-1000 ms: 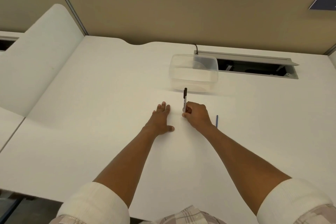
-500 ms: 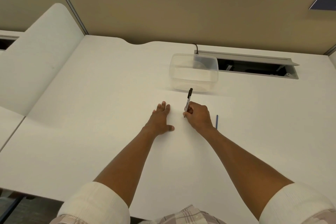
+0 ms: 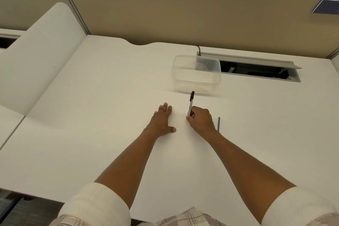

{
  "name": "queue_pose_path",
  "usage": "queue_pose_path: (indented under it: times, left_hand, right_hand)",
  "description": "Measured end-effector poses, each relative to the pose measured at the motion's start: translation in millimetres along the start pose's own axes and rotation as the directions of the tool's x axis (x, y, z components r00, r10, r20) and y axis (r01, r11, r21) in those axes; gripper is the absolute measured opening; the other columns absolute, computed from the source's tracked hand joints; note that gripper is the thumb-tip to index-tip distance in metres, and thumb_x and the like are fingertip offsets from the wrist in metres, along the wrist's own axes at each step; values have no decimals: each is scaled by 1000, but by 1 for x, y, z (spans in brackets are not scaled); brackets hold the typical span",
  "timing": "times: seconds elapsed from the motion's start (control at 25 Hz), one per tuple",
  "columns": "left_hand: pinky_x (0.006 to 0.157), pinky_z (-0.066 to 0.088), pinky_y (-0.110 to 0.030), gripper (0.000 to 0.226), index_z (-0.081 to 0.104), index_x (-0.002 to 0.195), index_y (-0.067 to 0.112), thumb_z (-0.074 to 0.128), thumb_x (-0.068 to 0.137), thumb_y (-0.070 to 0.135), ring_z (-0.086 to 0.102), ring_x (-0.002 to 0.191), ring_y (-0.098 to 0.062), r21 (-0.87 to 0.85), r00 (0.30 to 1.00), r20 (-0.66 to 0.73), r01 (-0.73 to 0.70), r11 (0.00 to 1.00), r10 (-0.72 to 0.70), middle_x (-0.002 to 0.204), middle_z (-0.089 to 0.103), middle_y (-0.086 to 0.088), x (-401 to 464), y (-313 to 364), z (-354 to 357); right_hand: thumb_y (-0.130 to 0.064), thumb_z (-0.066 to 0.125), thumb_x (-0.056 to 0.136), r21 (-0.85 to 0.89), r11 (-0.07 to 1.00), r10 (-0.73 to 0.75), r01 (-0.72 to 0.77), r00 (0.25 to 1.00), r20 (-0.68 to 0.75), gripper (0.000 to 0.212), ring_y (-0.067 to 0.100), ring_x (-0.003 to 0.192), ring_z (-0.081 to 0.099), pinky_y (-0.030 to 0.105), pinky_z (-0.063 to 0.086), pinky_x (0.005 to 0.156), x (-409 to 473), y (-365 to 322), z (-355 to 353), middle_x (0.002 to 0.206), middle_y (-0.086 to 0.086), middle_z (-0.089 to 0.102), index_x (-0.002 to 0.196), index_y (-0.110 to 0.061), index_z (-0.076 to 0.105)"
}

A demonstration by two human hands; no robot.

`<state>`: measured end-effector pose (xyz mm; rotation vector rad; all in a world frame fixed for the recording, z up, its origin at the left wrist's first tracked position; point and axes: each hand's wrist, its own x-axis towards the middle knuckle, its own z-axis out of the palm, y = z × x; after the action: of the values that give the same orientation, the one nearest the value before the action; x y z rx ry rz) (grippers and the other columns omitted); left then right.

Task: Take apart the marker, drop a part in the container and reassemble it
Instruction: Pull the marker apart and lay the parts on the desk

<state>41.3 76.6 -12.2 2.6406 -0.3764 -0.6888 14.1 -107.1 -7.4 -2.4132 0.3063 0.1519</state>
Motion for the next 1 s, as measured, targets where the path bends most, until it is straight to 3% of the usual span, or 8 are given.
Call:
queue_pose_path:
  times: [0.16, 0.32, 0.4, 0.48, 0.64, 0.84, 1.0]
  left_hand:
    - [123, 5, -39, 104, 6, 156, 15, 75, 82, 34, -7, 152, -21, -2, 1000, -5, 13, 1000, -13, 165, -8, -5, -1, 1, -1]
    - [120, 22, -39, 74, 40, 146, 22, 74, 82, 32, 9, 151, -20, -16, 994, -104, -20, 1000, 18, 163, 19, -1, -2, 8, -1]
    - [109, 36, -36, 49, 59, 127, 24, 75, 81, 31, 30, 141, -20, 15, 977, -196, -84, 996, 85, 147, 45, 2, -3, 10, 0]
    - [93, 46, -35, 32, 66, 109, 25, 76, 79, 33, 47, 120, -16, -35, 966, -235, -119, 992, 108, 123, 58, 6, -5, 13, 2]
    - [81, 50, -31, 23, 69, 98, 28, 77, 78, 36, 59, 94, -13, -176, 974, -205, -130, 976, 93, 102, 61, 9, -5, 19, 8]
    - [68, 39, -26, 14, 69, 90, 37, 73, 78, 44, 55, 83, -6, -139, 977, -206, -94, 986, 64, 93, 60, 15, -4, 27, 7]
    - [66, 37, -27, 8, 69, 85, 35, 69, 79, 41, 57, 82, -11, -107, 979, -200, -64, 992, 42, 92, 59, 13, -3, 31, 8]
  right_hand:
    - [-20, 69, 82, 0, 999, 53, -53, 997, 61, 13, 24, 77, 61, 28, 39, 63, 5, 0, -7, 78, 2, 67, 77, -10, 62]
    - [-18, 71, 80, 81, 991, 100, -107, 991, 86, 15, 27, 79, 67, 33, 52, 67, 7, -5, -13, 78, 6, 69, 83, -4, 67]
    - [-17, 70, 81, 108, 988, 100, -109, 991, 90, 15, 30, 81, 69, 38, 55, 74, 6, -7, -15, 80, 10, 70, 82, -3, 66]
    - [-17, 71, 82, 136, 984, 106, -118, 990, 95, 13, 31, 82, 70, 40, 56, 75, 5, -8, -17, 77, 8, 67, 81, -4, 65]
    - [-16, 72, 80, 169, 977, 117, -133, 988, 103, 15, 35, 81, 70, 44, 58, 75, 3, -10, -19, 72, 5, 63, 79, -4, 64]
    - [-16, 72, 79, 179, 975, 119, -135, 988, 94, 18, 36, 80, 70, 46, 58, 71, 1, -10, -18, 72, 8, 65, 77, -1, 62]
    - [-17, 72, 79, 190, 972, 123, -138, 988, 91, 20, 37, 80, 70, 47, 58, 72, 0, -10, -19, 73, 9, 67, 81, 2, 64]
